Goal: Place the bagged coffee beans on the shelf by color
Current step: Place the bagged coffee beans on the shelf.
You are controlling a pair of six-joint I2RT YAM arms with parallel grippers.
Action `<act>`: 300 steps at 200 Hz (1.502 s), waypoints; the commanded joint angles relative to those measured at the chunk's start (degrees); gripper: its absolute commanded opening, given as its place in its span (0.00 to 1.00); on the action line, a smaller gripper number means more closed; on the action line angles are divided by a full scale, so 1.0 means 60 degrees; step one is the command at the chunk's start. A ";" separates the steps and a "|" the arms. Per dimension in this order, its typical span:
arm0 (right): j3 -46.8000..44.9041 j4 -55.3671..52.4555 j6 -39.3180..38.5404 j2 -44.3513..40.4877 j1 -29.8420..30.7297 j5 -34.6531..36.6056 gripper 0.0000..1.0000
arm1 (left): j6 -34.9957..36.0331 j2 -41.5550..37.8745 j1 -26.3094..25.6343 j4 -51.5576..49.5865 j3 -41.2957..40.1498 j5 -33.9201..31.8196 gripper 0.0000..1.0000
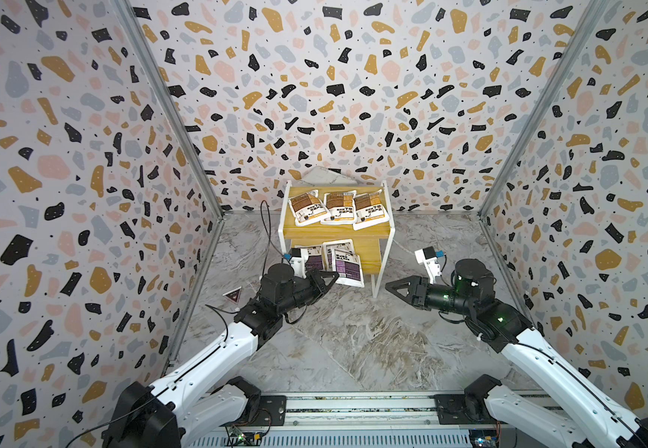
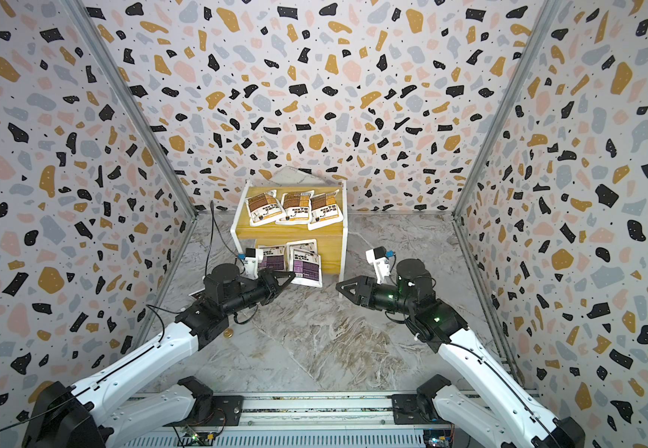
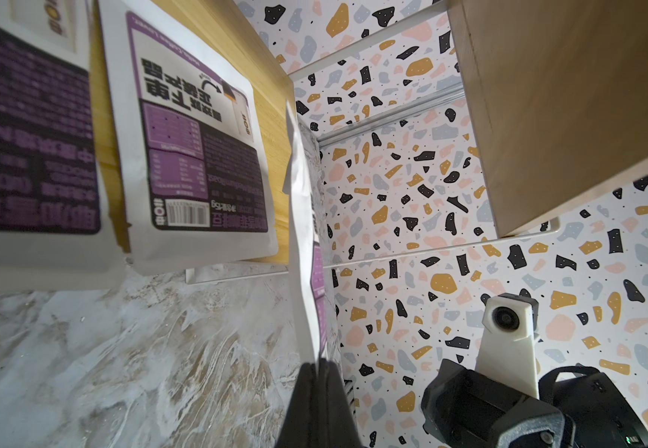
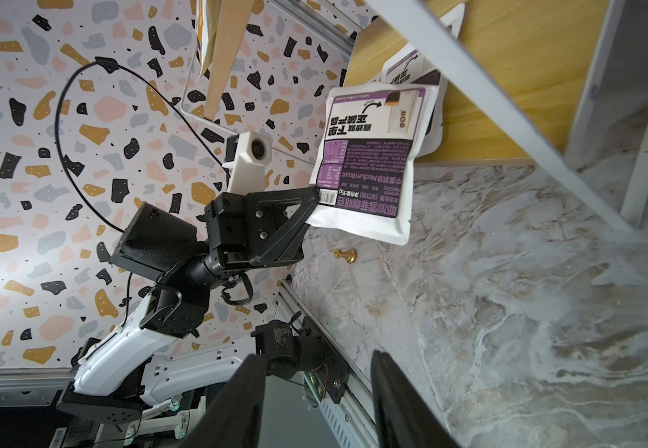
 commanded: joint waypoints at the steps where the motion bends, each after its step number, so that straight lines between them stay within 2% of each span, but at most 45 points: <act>1: 0.0384 -0.0486 -0.0276 -0.0230 -0.0055 0.0117 0.49 | 0.0299 0.0052 -0.0080 0.0575 0.0368 -0.0558 0.00; 86: 0.0187 -0.0631 -0.0304 -0.0477 -0.0203 0.0166 0.50 | 0.0292 0.1493 -0.0168 0.1513 0.1202 -0.0491 0.00; 203: -0.0038 -0.0659 -0.0322 -0.0658 -0.0375 0.0107 0.51 | 0.0308 0.3404 -0.0431 0.1999 0.2250 -0.0201 0.00; 279: -0.0067 -0.0656 -0.0276 -0.0702 -0.0397 0.0130 0.52 | 0.0132 0.4142 -0.0491 0.1509 0.2723 0.0335 0.00; 289: -0.0089 -0.0641 -0.0249 -0.0726 -0.0406 0.0136 0.52 | 0.0142 0.4170 -0.0492 0.1370 0.2782 0.0388 0.05; 300: -0.0099 -0.0619 -0.0225 -0.0739 -0.0396 0.0146 0.53 | 0.0169 0.4157 -0.0491 0.1158 0.2841 0.0444 0.16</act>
